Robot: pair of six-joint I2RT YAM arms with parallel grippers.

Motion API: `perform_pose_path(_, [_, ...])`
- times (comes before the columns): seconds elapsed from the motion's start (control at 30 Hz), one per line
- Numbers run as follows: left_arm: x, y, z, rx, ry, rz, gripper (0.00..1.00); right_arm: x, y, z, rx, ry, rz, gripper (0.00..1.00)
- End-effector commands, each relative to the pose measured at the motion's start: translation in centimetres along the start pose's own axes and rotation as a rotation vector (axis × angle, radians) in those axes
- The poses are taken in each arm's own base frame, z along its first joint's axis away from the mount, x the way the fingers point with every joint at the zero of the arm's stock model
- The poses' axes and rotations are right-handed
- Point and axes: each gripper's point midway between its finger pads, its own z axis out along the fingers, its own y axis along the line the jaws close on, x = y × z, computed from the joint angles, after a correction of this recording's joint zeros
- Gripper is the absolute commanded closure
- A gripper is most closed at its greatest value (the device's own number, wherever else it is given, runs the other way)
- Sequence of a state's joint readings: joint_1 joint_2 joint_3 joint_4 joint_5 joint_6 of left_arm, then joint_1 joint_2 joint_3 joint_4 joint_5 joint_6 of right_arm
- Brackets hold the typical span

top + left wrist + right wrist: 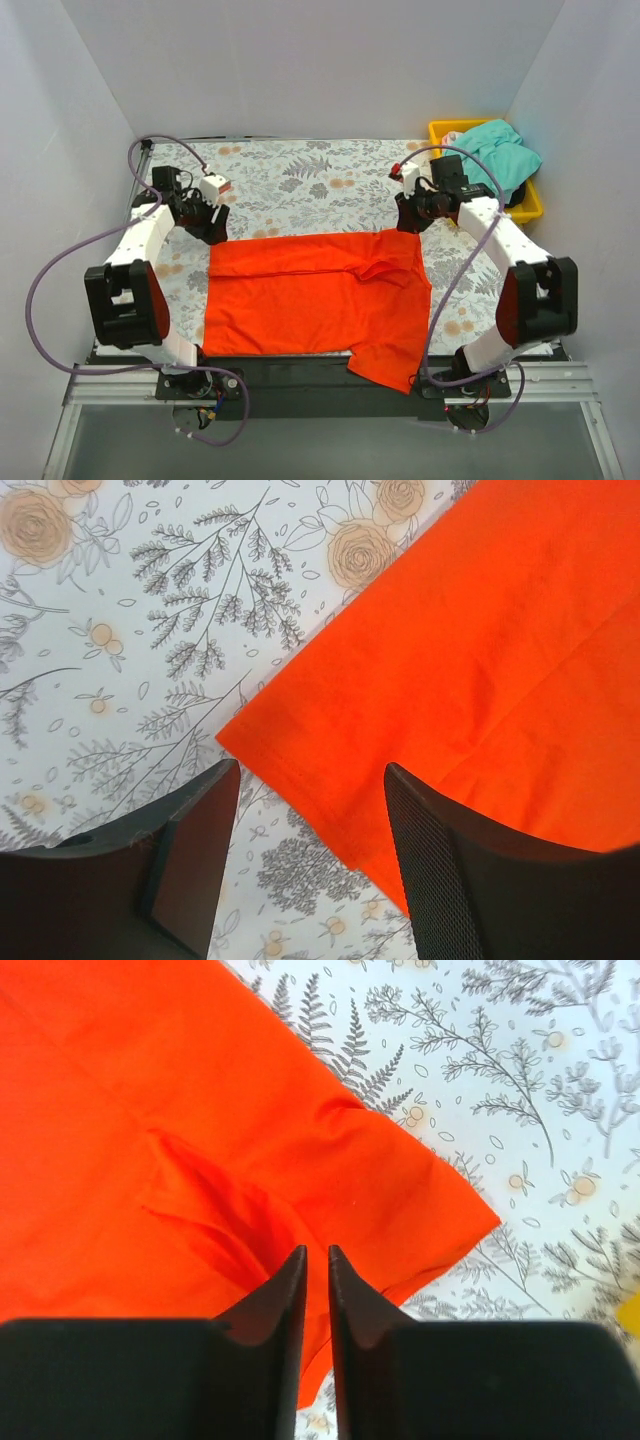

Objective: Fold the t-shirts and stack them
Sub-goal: Fold the tshirt

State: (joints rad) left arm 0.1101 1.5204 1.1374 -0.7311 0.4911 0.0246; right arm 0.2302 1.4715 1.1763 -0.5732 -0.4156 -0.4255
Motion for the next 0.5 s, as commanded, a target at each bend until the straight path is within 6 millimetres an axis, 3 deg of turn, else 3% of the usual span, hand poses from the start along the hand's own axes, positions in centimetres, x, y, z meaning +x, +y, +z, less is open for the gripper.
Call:
perform_pose_path(0.0, [-1.2, -0.5, 0.9, 0.08, -0.005, -0.148, 0.42, 0.5, -0.5, 2.3, -0.044, 0.062, 0.097, 0.83])
perform_pose_path(0.07, [-1.0, -0.4, 1.4, 0.09, 0.009, -0.173, 0.42, 1.1, -0.7, 2.8, -0.047, 0.082, 0.092, 0.86])
perform_pose_path(0.47, [0.5, -0.8, 1.8, 0.078, 0.026, -0.182, 0.42, 9.4, 4.0, 6.0, -0.132, 0.333, 0.035, 0.87])
